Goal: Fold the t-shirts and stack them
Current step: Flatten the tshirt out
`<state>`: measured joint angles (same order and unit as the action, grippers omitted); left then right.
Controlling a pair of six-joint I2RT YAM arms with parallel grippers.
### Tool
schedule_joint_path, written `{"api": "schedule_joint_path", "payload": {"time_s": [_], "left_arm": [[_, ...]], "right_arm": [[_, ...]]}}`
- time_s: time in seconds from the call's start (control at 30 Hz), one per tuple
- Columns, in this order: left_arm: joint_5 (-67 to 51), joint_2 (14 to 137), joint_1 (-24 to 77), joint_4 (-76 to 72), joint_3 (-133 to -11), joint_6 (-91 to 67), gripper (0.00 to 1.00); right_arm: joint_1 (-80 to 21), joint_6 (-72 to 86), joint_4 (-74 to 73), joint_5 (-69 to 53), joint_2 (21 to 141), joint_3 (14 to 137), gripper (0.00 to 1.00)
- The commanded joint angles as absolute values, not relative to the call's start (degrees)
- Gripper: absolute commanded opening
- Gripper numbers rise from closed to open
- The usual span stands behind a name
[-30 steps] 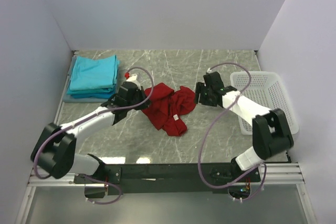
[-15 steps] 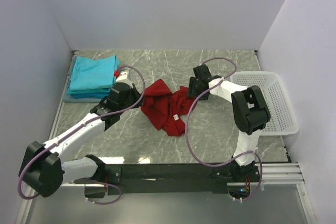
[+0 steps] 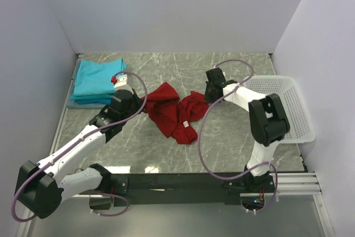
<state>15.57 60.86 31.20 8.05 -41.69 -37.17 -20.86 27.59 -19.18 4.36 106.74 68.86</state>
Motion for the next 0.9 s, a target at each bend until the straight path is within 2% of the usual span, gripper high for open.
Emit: {"api": "schedule_joint_path", "payload": {"time_s": [0.0, 0.37, 0.63, 0.87], "left_arm": [[21.96, 56.18, 31.38, 8.96, -45.52, -37.00, 0.01], [42.70, 38.96, 31.29, 12.57, -57.29, -34.45, 0.01], [45.52, 26.20, 31.29, 14.50, -66.87, -32.52, 0.01], [44.57, 20.57, 31.29, 17.67, -75.40, -32.52, 0.01]], "right_arm": [[-21.18, 25.15, -19.16, 9.66, 96.43, 69.78, 0.00], [-21.18, 17.85, -21.36, 23.11, 63.06, 74.17, 0.00], [-21.09, 13.54, -24.08, 23.55, 44.24, 81.55, 0.00], [-21.09, 11.60, -26.36, 22.42, 36.65, 88.58, 0.00]]}}
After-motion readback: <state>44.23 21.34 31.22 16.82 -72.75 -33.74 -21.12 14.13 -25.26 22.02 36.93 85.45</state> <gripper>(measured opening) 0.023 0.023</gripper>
